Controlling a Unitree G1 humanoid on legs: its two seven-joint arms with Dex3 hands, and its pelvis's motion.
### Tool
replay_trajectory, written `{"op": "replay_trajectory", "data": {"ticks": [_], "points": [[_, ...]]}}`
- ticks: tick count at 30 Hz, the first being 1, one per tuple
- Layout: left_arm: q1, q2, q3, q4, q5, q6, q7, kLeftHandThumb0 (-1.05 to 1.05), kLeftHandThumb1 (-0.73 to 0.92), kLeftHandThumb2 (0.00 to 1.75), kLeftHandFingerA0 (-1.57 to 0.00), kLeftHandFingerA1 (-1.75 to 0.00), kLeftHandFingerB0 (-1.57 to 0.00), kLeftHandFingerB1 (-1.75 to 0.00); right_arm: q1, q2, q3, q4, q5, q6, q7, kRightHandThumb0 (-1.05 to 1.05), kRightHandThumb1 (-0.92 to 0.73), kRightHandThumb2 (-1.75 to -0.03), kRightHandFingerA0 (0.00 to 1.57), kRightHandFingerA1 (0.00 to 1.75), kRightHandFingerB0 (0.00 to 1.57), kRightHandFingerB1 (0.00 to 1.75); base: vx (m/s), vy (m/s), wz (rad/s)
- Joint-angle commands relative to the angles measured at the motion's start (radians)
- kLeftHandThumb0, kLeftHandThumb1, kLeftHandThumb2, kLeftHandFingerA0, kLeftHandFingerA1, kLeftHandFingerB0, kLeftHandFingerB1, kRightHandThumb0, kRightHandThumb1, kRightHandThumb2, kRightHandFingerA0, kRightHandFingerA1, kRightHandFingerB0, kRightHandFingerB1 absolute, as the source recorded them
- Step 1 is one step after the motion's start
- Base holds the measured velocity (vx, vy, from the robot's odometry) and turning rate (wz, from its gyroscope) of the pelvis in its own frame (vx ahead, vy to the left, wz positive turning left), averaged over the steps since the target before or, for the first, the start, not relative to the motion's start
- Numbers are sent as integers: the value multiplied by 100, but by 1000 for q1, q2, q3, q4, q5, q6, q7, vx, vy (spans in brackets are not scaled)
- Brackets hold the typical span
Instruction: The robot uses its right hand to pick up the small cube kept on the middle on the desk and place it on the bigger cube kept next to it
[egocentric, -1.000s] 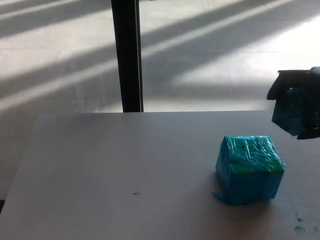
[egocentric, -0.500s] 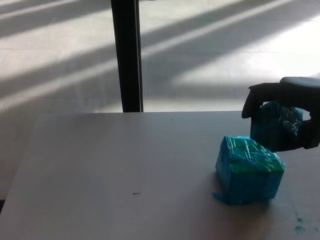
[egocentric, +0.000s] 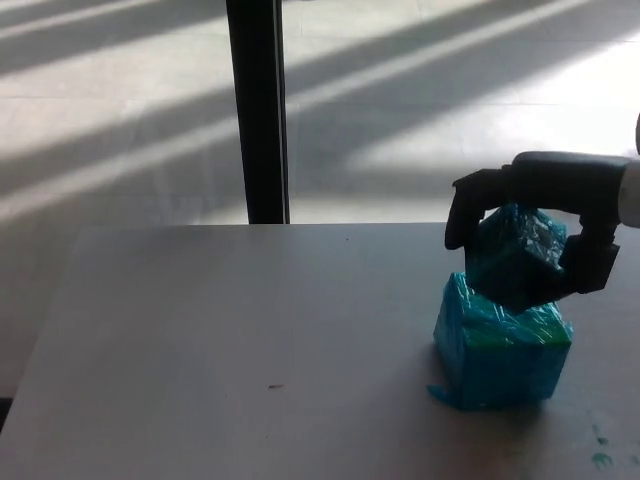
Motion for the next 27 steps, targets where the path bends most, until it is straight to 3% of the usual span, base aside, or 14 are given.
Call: {"op": "replay_trajectory", "data": {"ticks": [1,5,6,7,15,16,17,19,21,22,23,24,26,27], "points": [[0,23,-6,4,3,2,0,-85,78,66,-42,-37,-30,-31,-4,7,31,35,-43,-8,-15,-22,-57,-106,73,174,66,159,0,0,0],[-8,18,3,3,-11,10,-2,-86,78,64,-43,-37,-32,-31,-13,11,46,86,-62,-40,-44,-21,-59,-98,69,171,64,155,0,0,0],[-6,19,2,3,-10,8,-9,-84,61,99,-35,-50,-26,-45,-14,15,49,100,-67,-42,-51,-18,-59,-97,76,175,61,155,0,0,0],[-5,18,0,1,-7,4,-7,-86,78,65,-43,-38,-32,-31,-19,18,57,111,-80,-43,-57,-20,-61,-93,77,170,64,150,0,0,0],[-11,15,15,7,-21,20,-8,-85,77,64,-43,-40,-31,-31,-39,24,90,125,-119,-39,-56,-22,-62,-91,68,169,66,146,0,0,0],[-7,17,13,3,-16,10,-9,-85,62,100,-40,-53,-25,-45,-47,31,87,131,-116,-38,-60,-26,-63,-101,84,175,65,154,0,0,0],[-4,19,11,-2,-14,7,-13,-85,78,64,-44,-40,-30,-31,-50,35,86,134,-114,-38,-64,-25,-56,-89,76,171,62,148,0,0,0],[-4,19,11,-4,-14,8,-15,-85,78,64,-44,-40,-30,-31,-51,36,85,136,-115,-40,-65,-25,-56,-89,76,171,62,148,0,0,0],[-10,18,13,4,-13,11,-2,-84,77,64,-46,-40,-33,-31,-46,45,78,139,-103,-47,-70,-23,-62,-93,75,160,75,126,0,0,0],[-12,14,24,2,-28,23,-11,-85,76,64,-43,-39,-31,-31,-40,42,73,140,-96,-66,-76,-22,-63,-93,77,148,82,91,0,0,0],[-9,15,15,0,-16,13,-8,-85,77,64,-42,-37,-30,-30,-32,49,74,122,-103,-52,-84,-33,-71,-64,68,137,50,41,0,0,0],[-5,16,3,-2,-3,2,-10,-85,80,64,-42,-36,-30,-30,-27,54,70,117,-93,-50,-79,-42,-68,-60,68,104,31,32,0,0,0],[-7,14,15,0,-17,11,-7,-85,77,65,-43,-37,-31,-31,-34,50,103,88,-148,-38,-77,-69,-45,-85,4,27,2,26,0,0,0],[-7,14,16,1,-18,12,-7,-85,77,65,-43,-37,-31,-31,-34,49,106,85,-154,-37,-78,-69,-45,-85,4,27,2,26,0,0,0]]}}
